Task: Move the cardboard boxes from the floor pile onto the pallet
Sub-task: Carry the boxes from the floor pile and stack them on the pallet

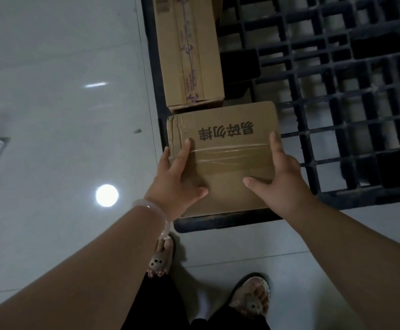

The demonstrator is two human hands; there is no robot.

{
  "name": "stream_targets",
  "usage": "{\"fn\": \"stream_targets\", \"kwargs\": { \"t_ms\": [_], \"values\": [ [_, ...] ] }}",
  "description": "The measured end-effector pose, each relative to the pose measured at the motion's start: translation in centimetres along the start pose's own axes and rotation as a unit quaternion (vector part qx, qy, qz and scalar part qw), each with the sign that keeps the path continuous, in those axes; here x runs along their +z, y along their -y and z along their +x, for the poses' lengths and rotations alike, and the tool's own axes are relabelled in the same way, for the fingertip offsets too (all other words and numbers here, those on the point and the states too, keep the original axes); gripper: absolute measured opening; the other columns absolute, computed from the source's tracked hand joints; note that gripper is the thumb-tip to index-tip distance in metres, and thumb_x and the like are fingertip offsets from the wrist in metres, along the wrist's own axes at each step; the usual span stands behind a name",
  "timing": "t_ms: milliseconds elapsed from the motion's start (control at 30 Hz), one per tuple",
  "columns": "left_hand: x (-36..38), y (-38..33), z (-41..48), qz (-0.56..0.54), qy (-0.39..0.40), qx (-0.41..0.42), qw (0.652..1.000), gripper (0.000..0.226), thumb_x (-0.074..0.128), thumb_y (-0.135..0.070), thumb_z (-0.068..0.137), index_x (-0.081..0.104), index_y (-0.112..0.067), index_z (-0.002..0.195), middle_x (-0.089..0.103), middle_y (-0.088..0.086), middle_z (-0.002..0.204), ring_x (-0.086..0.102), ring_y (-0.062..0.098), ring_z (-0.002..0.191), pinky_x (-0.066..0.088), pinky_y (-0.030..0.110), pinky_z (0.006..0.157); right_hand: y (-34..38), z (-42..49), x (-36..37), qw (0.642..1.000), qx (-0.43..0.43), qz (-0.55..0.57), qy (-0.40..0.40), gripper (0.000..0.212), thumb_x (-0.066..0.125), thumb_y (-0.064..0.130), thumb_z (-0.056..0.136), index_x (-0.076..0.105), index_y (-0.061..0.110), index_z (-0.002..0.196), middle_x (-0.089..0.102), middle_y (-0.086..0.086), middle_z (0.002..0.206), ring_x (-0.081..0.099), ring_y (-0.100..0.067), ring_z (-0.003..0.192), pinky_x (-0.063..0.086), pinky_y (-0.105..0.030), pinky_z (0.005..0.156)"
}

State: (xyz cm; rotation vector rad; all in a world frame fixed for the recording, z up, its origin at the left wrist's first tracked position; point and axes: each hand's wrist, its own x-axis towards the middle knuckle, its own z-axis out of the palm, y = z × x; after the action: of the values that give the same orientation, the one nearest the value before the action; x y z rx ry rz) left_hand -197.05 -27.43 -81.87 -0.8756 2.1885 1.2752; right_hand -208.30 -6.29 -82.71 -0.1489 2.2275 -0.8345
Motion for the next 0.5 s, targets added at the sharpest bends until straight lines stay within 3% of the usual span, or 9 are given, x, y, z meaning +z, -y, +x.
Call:
{"fn": "stream_targets", "kwargs": {
  "t_ms": [167, 300, 400, 500],
  "values": [
    [-0.3, -0.2, 0.4, 0.01, 0.014, -0.011, 1.0, 0.112, 0.08, -0.034, 0.077, -0.011, -0.081, 0.124, -0.01, -0.021, 0.157, 0.019, 0.026, 0.145, 0.035, 0.045, 0.114, 0.3, 0.3, -0.1, 1.0, 0.009, -0.007, 0.02, 0.108, 0.069, 0.045, 0.087, -0.021, 0.057, 0.145, 0.016, 0.003, 0.153, 0.036, -0.018, 0.131, 0.032, -0.031, 0.098],
    [-0.2, -0.4, 0.0, 0.005, 0.012, -0.034, 0.999, 0.111, 0.079, -0.033, 0.079, -0.012, -0.085, 0.115, -0.008, -0.019, 0.158, 0.018, 0.029, 0.146, 0.037, 0.05, 0.112, 0.8, 0.3, -0.5, 0.999, 0.015, -0.022, 0.043, 0.108, 0.069, 0.046, 0.088, -0.023, 0.058, 0.143, 0.012, 0.004, 0.157, 0.035, -0.021, 0.136, 0.035, -0.036, 0.103],
    [-0.1, -0.2, -0.1, -0.006, 0.01, -0.047, 0.999, 0.111, 0.079, -0.031, 0.079, -0.007, -0.073, 0.135, -0.004, -0.018, 0.158, 0.017, 0.028, 0.146, 0.035, 0.051, 0.113, 1.2, 0.1, -0.5, 0.998, 0.017, -0.027, 0.049, 0.108, 0.07, 0.045, 0.088, -0.022, 0.059, 0.143, 0.008, 0.005, 0.16, 0.031, -0.022, 0.14, 0.033, -0.04, 0.109],
    [-0.2, -0.4, 0.0, -0.002, 0.015, -0.057, 0.998, 0.11, 0.078, -0.032, 0.079, -0.005, -0.065, 0.142, -0.005, -0.018, 0.158, 0.016, 0.027, 0.146, 0.033, 0.051, 0.114, 1.5, -0.1, -0.5, 0.998, 0.022, -0.032, 0.052, 0.108, 0.07, 0.044, 0.088, -0.021, 0.057, 0.145, 0.003, 0.005, 0.163, 0.025, -0.023, 0.145, 0.029, -0.043, 0.115]
  ]
}}
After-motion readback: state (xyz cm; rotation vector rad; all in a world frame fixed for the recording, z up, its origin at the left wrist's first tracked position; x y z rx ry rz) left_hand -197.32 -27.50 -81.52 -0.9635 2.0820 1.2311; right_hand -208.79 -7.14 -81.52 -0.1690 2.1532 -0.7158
